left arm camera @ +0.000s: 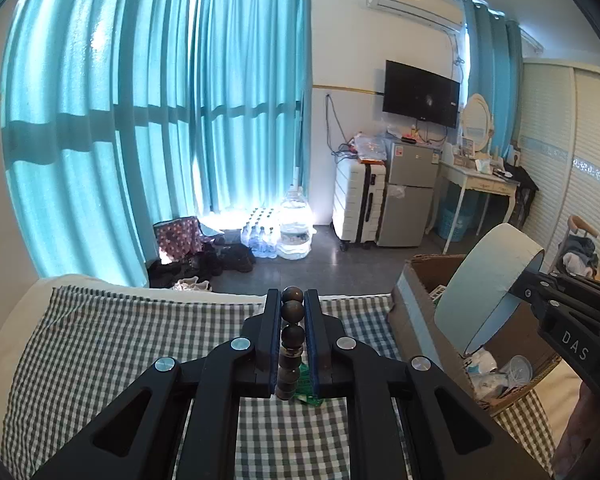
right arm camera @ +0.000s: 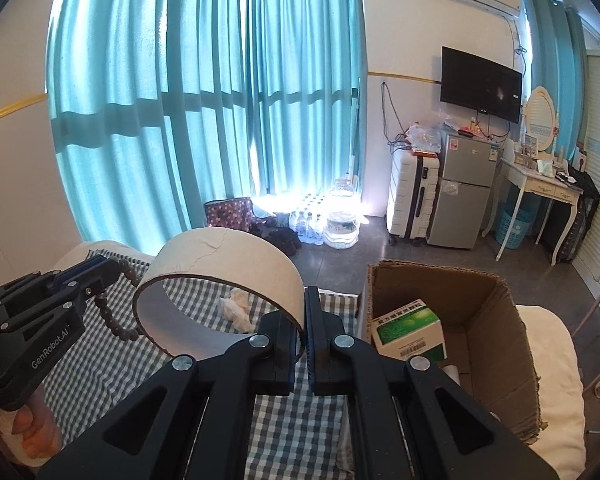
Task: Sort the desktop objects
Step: 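Lift and carry the bracelet and tape roll with both tools over the cardboard box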
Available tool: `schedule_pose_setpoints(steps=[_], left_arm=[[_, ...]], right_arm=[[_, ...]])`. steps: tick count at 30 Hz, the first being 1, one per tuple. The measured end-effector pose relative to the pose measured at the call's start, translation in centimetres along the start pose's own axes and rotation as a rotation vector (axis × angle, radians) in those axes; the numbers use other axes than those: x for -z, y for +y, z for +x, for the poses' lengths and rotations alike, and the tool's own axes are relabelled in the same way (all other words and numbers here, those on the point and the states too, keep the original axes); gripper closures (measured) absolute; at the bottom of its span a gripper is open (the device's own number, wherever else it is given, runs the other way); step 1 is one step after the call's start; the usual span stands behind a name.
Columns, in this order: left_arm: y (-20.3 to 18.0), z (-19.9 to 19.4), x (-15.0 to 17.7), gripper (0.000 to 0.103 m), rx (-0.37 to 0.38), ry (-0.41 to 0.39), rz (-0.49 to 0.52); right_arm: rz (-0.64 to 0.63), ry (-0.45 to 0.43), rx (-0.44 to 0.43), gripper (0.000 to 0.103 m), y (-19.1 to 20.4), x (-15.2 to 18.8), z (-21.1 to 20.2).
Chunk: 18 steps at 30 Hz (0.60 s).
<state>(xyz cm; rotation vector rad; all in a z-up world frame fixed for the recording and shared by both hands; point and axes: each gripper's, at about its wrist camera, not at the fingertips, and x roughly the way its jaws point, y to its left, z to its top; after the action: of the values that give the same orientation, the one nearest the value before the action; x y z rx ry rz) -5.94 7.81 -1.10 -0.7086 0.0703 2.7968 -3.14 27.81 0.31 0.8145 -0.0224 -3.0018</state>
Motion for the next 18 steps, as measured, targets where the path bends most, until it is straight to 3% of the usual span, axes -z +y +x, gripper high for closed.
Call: schedule_pose_setpoints(steps=[18], left_arm=[[-11.0, 1.8, -2.7, 0.092, 0.164, -0.015, 0.083]], right_arm=[[0.091, -0.003, 0.132, 0.1, -9.4, 1.5, -2.1]])
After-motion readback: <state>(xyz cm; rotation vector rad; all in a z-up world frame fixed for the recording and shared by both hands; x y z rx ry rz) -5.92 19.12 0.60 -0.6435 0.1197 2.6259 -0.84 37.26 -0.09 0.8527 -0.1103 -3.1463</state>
